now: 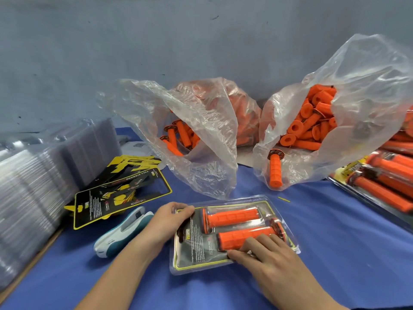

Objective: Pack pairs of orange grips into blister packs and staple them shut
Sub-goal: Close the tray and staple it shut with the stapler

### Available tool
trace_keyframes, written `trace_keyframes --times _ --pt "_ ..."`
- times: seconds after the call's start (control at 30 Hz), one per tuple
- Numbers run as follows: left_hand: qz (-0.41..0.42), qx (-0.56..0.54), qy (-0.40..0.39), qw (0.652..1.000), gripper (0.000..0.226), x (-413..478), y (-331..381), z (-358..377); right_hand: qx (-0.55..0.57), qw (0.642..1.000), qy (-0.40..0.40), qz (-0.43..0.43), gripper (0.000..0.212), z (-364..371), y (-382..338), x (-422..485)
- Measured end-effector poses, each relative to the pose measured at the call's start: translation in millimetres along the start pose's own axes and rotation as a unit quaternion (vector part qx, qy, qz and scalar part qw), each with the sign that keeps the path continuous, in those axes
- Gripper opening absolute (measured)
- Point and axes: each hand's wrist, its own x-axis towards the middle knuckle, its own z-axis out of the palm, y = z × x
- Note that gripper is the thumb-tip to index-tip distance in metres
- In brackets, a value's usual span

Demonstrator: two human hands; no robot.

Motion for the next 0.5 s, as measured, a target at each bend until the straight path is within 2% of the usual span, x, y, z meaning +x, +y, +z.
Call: trace_keyframes --times 0.17,0.33,0.4,0.5 --pt "0.004 0.028 -0.021 0.999 0.013 14.3 1.3 1.3 0.012 0.999 -0.029 0.008 0.012 -4.7 -0.5 12.2" --pt "0.0 0.028 -0.004 1.0 0.017 15.2 -0.8 -0.3 0.01 0.998 -0.059 -0.025 0.025 -5.4 -4.3 24.9" --pt "-0.009 -0.021 -0.008 1.0 0.018 14.1 -0.5 -1.4 0.0 0.998 -0.059 -0.037 0.029 -4.1 -6.1 23.9" --pt "-0.049 -0.147 -0.074 0.985 0.015 8.1 -0.1 -5.5 0.006 0.998 -0.055 -0.019 0.03 -4.1 -5.5 19.5"
